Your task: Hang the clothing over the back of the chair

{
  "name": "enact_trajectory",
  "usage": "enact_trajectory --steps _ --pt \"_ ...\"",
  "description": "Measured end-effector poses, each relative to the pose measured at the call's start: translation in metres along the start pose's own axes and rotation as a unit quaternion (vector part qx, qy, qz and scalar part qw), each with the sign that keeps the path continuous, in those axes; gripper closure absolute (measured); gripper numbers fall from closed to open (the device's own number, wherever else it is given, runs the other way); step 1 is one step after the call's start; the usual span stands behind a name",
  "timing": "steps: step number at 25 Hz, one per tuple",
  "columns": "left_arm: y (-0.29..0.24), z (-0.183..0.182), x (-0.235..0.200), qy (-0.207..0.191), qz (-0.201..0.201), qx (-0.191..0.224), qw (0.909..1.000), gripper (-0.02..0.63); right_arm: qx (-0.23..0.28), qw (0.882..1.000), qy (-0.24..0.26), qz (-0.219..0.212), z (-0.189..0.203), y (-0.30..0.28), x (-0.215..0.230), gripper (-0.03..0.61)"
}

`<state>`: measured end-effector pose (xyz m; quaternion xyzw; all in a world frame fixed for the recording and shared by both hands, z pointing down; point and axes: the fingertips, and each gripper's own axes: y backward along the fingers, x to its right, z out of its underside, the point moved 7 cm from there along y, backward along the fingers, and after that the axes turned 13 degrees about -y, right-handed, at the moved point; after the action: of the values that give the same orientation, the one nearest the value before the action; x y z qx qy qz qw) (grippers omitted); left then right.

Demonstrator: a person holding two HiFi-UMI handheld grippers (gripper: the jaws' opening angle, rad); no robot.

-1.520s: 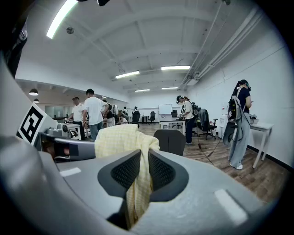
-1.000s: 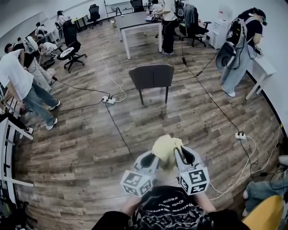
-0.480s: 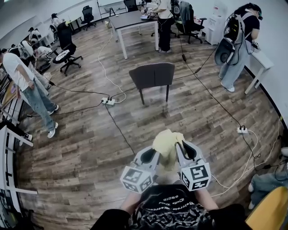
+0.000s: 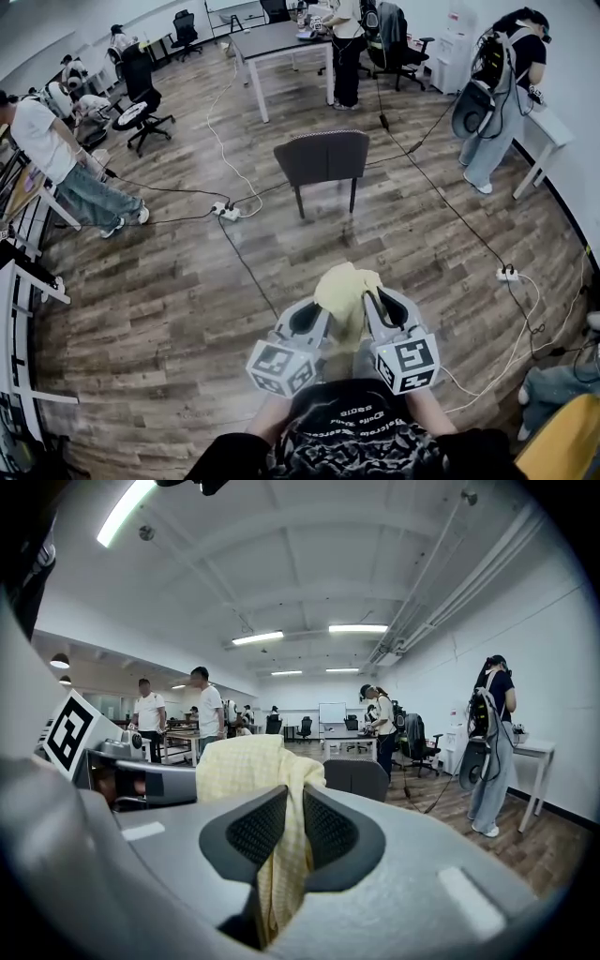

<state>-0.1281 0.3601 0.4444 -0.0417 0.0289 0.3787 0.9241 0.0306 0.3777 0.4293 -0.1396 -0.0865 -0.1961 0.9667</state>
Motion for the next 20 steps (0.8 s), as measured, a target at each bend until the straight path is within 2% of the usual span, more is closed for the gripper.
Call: enact_trajectory --steps 7,20 --pt "-0.027 -0.001 -0.018 -0.002 -0.02 -0.008 0.9998 0.592 -0.001 1.0 0.0 -0.021 -0.009 -0.03 0.021 0.522" --pt "-0.114 -0.003 -0.047 0.01 -0.053 -0.024 0.9983 0.592 -0.017 0.998 -0.002 -0.052 -0.038 -0.099 0.093 0.522"
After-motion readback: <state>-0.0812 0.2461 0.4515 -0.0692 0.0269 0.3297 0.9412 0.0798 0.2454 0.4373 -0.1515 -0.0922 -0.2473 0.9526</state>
